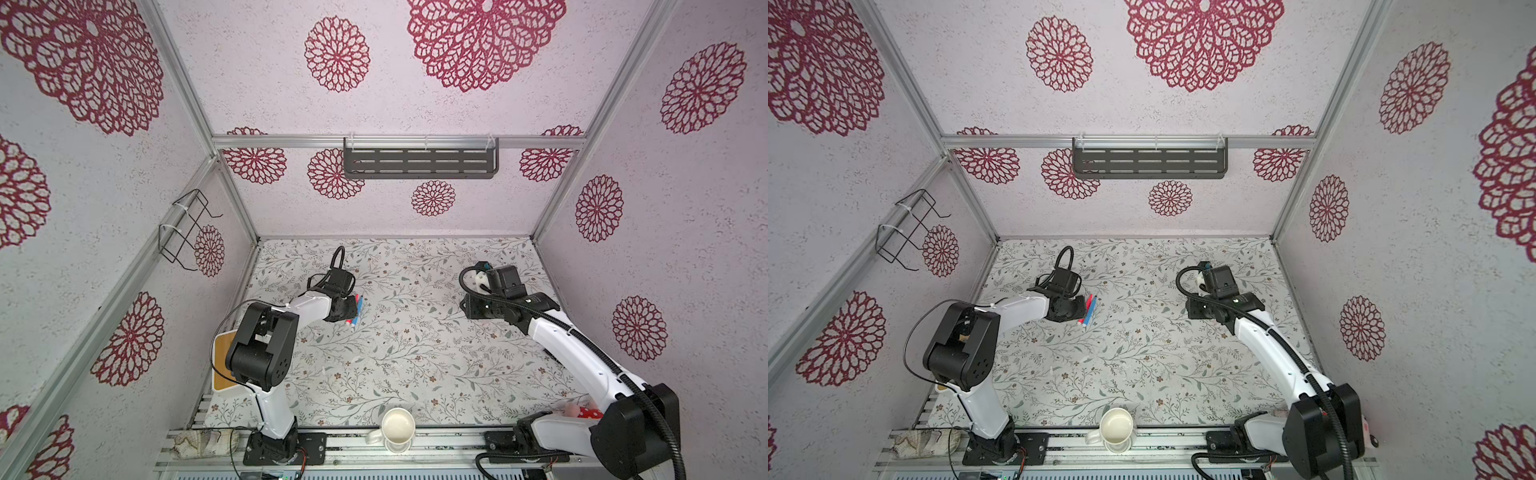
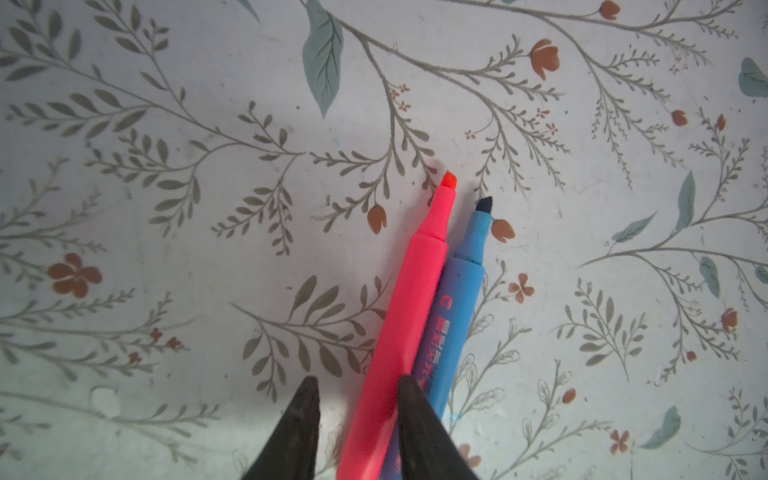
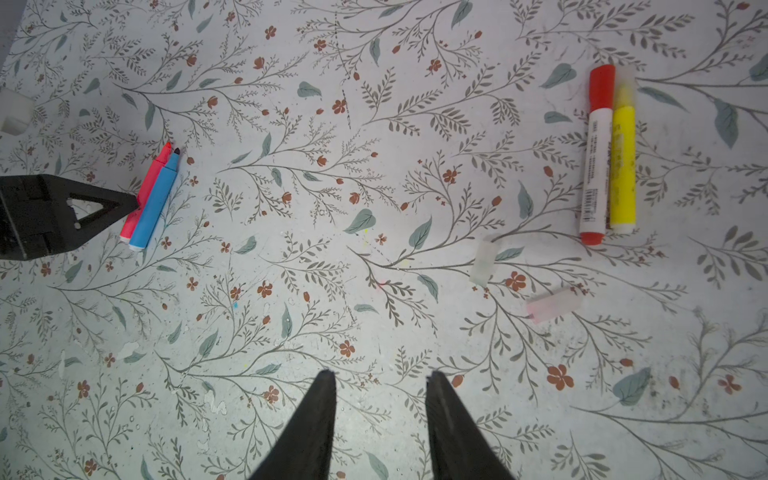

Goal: Insert the pens into the pen caps
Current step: 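Raise the right gripper while the left gripper lowers over the pink highlighter, then close the left gripper on the pink highlighter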

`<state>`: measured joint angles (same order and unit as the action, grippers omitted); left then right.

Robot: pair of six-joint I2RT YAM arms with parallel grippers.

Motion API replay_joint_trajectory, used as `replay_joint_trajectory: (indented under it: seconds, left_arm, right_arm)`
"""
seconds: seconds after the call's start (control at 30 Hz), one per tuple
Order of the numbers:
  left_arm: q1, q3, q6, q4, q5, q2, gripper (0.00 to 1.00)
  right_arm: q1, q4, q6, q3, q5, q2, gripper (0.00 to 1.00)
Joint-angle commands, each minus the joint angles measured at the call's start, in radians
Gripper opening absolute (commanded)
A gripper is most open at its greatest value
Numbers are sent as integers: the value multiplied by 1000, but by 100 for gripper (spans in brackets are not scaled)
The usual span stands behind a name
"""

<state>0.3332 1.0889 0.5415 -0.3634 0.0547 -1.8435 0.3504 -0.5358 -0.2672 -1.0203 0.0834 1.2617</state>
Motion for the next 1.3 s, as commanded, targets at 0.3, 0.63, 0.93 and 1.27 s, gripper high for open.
replay_joint_trajectory:
  seconds: [0.3, 0.63, 0.93, 1.27]
  left_arm:
    - [44, 64, -25, -46, 12, -63, 34]
    - [50, 75, -31, -77, 34, -86, 30]
    - [49, 75, -48, -95, 56, -111, 23]
    - [50, 43, -68, -55, 39, -62, 13]
  right_arm:
    - [-7, 8, -18, 13, -10, -53, 40]
    - [-11, 7, -19, 19, -13, -73, 40]
    - [-13, 6, -25, 19, -10, -86, 40]
    - [-13, 7, -35, 22, 3, -93, 40]
